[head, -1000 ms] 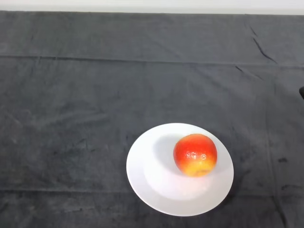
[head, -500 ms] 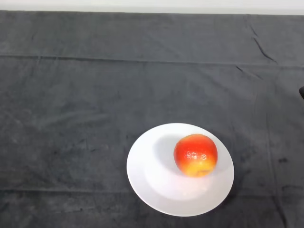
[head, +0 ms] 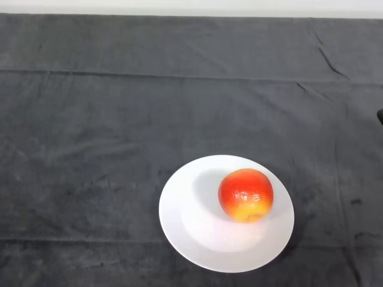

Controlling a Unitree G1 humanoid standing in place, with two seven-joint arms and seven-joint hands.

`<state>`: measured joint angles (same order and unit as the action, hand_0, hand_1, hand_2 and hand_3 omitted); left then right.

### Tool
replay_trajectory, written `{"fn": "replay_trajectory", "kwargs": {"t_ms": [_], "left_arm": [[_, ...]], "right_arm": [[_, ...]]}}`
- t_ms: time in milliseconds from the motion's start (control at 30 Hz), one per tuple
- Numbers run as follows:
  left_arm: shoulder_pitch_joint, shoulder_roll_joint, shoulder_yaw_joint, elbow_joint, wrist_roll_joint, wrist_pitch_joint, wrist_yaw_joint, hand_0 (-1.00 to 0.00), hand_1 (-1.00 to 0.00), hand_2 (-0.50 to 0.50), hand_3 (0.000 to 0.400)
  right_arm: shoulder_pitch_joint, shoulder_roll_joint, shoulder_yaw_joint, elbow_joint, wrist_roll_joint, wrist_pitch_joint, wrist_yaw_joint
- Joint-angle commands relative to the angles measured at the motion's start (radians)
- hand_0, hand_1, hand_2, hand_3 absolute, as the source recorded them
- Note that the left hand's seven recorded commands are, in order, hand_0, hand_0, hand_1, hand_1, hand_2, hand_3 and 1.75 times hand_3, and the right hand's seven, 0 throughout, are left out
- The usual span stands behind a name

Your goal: Move the apple to the plate

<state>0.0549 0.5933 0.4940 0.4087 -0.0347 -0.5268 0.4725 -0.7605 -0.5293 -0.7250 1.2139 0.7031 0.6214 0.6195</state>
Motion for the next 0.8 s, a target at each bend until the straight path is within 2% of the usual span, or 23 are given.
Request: {"fn": "replay_trajectory", "kwargs": {"t_ms": [33, 800], "left_arm": [[-0.035, -0.011, 0.063, 0.049, 0.013, -0.022, -0.008, 0.00, 0.00, 0.00, 0.000], [-0.042, -0.021, 0.079, 0.049, 0.020, -0.022, -0.022, 0.00, 0.00, 0.00, 0.000]], "right_arm": [[-0.016, -0.028, -0.0069, -0.004, 0.0020, -0.007, 0.0009], [-0.016, -0.029, -0.0070, -0.003, 0.0016, -0.007, 0.0014]]}}
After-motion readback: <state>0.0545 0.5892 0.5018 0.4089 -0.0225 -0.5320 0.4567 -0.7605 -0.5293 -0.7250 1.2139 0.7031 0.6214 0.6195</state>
